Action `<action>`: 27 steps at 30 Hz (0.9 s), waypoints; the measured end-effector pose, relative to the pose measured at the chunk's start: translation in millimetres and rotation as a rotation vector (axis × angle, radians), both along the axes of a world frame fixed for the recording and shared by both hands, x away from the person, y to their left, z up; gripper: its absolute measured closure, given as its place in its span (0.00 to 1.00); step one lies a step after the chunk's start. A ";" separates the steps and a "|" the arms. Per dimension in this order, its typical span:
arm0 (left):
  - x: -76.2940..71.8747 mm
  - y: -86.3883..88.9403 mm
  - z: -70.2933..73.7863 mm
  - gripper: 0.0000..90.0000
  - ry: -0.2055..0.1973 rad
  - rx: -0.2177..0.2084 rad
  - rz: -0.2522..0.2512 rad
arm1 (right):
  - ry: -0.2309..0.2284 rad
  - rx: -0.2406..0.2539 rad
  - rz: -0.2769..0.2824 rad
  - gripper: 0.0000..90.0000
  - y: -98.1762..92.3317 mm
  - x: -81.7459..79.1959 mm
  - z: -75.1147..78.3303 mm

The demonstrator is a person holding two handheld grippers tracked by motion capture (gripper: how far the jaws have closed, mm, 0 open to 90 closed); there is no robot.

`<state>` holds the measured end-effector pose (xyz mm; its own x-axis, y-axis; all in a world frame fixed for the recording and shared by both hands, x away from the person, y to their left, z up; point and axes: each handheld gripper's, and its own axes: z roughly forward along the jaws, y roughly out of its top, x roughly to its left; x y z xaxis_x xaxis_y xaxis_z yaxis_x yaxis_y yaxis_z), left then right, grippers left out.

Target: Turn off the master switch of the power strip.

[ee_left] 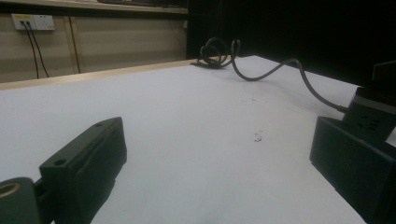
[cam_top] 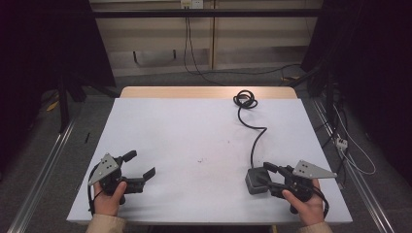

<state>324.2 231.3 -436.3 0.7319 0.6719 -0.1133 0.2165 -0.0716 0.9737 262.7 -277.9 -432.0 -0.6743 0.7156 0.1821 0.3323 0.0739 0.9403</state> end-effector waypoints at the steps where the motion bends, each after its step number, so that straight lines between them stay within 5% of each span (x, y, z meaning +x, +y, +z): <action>1: 0.2 -0.1 0.0 0.04 -0.002 0.001 -0.003 | 0.001 0.000 -0.002 0.46 0.0 0.1 0.0; 16: 0.3 0.0 0.0 0.04 -0.003 0.002 -0.006 | -0.013 -0.009 -0.012 0.37 -0.2 1.0 -0.4; 27: 0.3 -0.1 0.1 0.04 -0.002 0.001 -0.007 | -0.008 -0.028 -0.026 0.20 -1.8 0.9 1.9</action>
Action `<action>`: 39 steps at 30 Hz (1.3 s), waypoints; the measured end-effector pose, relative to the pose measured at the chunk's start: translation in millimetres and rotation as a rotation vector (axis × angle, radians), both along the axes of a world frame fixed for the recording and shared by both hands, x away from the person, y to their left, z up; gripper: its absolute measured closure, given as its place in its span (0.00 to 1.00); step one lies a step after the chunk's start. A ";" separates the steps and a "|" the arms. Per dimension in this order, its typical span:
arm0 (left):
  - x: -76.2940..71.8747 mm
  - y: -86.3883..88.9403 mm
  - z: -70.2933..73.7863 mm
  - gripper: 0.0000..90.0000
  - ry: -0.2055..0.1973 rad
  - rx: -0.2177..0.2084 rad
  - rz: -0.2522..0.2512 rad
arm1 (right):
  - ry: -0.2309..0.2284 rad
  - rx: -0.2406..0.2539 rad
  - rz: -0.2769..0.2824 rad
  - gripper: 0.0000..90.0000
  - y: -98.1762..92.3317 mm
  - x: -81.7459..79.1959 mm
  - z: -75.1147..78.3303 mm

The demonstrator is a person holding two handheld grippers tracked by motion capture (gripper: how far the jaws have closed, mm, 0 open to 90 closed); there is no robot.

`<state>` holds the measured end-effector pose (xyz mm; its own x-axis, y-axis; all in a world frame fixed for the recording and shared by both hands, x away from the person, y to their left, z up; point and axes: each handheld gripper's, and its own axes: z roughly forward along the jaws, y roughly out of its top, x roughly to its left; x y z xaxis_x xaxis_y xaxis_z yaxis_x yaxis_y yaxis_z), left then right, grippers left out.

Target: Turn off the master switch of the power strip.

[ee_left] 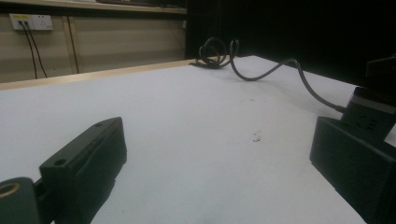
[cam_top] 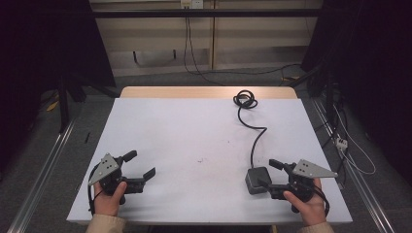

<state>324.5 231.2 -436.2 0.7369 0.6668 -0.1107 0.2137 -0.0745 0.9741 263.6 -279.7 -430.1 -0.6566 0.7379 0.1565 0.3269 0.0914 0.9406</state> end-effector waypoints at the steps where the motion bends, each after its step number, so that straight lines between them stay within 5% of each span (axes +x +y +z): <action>1: 0.0 0.0 0.0 0.04 0.000 0.000 0.000 | 0.006 0.003 0.006 0.19 -0.1 0.0 0.2; 14: -0.4 0.0 0.0 0.04 0.003 -0.005 0.005 | 0.016 -0.005 0.014 0.06 -6.3 0.8 -2.8; 39: -0.6 0.8 0.4 0.04 0.001 -0.007 0.004 | 0.017 -0.007 -0.006 0.06 -23.7 1.1 -12.5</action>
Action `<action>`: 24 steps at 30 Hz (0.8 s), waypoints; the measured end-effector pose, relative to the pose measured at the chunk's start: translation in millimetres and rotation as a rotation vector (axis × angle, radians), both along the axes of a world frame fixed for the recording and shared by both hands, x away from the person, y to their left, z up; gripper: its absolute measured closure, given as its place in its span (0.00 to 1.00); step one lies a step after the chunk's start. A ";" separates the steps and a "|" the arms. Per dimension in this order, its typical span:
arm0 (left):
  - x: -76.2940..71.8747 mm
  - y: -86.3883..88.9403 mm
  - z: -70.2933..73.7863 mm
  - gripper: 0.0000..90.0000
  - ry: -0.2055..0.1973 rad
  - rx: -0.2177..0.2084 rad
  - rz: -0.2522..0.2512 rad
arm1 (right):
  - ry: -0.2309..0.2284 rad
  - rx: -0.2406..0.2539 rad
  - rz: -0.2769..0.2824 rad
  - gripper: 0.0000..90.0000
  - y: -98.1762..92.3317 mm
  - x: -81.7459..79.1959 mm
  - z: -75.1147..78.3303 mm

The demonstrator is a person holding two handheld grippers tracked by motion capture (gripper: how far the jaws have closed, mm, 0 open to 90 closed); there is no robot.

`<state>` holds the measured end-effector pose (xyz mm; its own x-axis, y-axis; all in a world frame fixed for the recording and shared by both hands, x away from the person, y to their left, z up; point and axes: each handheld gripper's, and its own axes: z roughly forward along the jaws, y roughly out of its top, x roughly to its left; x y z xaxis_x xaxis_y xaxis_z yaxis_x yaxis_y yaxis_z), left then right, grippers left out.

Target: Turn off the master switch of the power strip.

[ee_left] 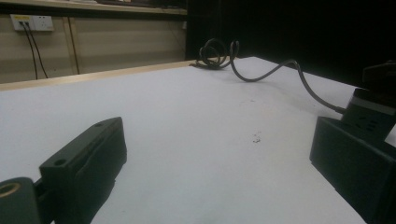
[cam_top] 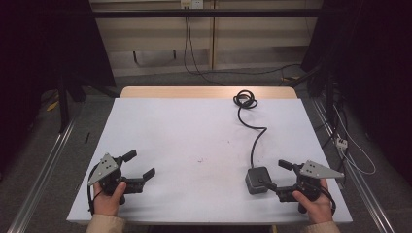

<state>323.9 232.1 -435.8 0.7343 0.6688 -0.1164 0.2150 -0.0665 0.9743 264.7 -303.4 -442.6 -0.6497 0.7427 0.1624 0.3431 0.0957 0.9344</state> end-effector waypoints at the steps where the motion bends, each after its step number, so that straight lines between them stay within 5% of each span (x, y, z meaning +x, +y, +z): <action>1: 0.0 0.1 0.0 0.04 0.000 0.001 0.000 | 0.000 0.002 0.001 0.06 -0.6 0.1 -0.4; 24: -0.1 0.6 0.0 0.04 0.000 -0.001 0.001 | -0.006 0.000 -0.009 0.06 -4.9 -2.1 -2.8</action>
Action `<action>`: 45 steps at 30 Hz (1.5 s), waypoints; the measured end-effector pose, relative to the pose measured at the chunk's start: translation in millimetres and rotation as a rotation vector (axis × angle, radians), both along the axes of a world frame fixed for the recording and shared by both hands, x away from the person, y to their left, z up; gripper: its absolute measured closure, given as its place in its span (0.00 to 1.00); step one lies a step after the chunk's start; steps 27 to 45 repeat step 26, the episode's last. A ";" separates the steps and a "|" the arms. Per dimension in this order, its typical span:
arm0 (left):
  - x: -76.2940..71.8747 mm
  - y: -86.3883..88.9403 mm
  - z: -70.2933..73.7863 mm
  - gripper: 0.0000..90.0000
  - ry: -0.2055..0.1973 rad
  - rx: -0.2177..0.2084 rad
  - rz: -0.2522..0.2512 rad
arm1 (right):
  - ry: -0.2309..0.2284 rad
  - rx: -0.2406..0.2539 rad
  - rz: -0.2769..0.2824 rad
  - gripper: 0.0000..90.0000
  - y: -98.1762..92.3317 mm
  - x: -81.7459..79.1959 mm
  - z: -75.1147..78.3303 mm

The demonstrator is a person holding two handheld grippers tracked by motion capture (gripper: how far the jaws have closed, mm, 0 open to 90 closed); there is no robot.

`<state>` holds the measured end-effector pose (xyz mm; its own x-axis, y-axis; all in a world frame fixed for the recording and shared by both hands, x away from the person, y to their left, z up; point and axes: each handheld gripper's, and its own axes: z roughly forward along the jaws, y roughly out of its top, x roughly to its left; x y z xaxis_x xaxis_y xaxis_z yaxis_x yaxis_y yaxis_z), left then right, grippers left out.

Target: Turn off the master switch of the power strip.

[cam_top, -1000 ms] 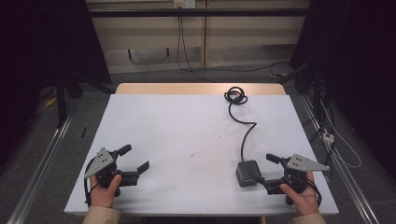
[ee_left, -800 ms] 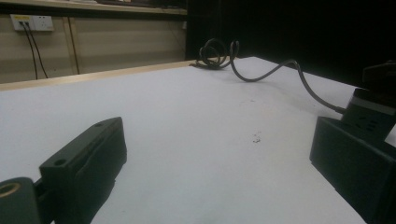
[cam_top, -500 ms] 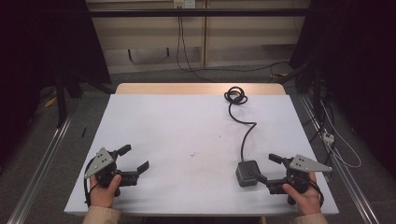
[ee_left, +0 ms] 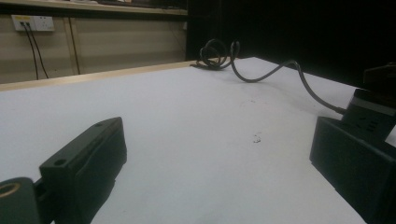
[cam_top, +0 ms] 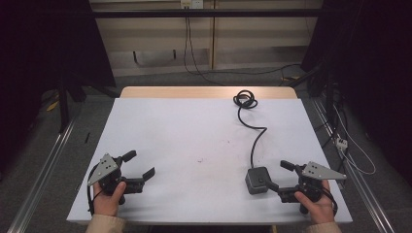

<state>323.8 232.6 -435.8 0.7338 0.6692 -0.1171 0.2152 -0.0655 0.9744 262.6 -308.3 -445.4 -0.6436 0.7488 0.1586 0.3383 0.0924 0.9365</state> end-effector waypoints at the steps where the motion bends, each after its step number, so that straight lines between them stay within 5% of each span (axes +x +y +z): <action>1: 0.1 0.0 -0.1 0.04 0.000 0.000 -0.001 | 0.000 -0.001 0.001 0.06 -0.1 -0.1 0.1; 45: 0.5 -0.6 -0.7 0.04 0.003 0.005 0.004 | -0.001 -0.015 0.007 0.07 0.9 -0.8 -0.2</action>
